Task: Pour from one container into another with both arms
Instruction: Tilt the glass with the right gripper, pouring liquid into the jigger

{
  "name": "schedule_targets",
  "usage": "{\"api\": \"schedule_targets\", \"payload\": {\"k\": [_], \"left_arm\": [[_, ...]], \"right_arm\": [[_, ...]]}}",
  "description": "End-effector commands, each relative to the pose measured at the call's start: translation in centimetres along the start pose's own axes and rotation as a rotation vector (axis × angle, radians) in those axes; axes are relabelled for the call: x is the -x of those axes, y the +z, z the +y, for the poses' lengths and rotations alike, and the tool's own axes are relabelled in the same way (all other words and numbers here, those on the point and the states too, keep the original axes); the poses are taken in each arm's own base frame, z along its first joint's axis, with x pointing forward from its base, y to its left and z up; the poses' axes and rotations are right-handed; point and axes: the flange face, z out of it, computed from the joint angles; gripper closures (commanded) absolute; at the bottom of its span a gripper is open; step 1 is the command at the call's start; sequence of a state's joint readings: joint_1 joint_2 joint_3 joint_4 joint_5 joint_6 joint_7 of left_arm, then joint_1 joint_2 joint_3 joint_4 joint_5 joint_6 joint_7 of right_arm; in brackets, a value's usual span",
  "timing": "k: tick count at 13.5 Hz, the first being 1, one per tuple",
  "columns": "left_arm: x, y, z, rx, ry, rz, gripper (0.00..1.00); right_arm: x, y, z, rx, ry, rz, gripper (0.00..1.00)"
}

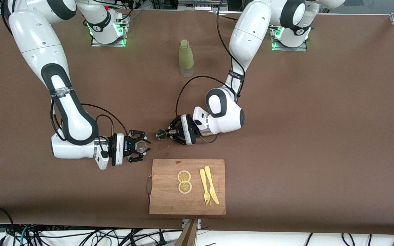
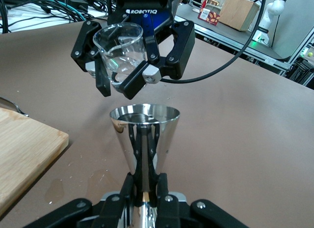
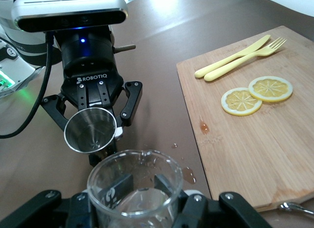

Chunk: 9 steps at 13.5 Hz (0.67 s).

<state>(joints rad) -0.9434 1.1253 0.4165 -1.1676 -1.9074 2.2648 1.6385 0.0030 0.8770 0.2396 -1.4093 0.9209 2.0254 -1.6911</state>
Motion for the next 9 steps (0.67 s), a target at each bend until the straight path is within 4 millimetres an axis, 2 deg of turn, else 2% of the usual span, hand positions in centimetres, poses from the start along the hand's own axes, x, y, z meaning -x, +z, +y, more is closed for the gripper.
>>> {"api": "schedule_targets", "payload": {"k": [1,3,5,9], "left_arm": [[-0.7,0.8,-0.1,-0.008,-0.002,0.034,1.00],[-0.7,0.8,-0.2,-0.012,-0.003,0.035,1.00],[-0.3,0.8,-0.4,-0.016,-0.005,0.031,1.00],[-0.2,1.1,-0.6,-0.031,0.003,0.029,1.00]], "right_arm": [[-1.4,-0.1,-0.6,-0.022,0.034,-0.048,0.70],[-2.5,0.8,-1.3,-0.039,0.042,-0.090,0.70],[-4.2,0.0,-1.2,-0.022,0.030,-0.116,0.70],[-4.2,0.2,-2.0,-0.088,0.066,-0.208,0.70]]}}
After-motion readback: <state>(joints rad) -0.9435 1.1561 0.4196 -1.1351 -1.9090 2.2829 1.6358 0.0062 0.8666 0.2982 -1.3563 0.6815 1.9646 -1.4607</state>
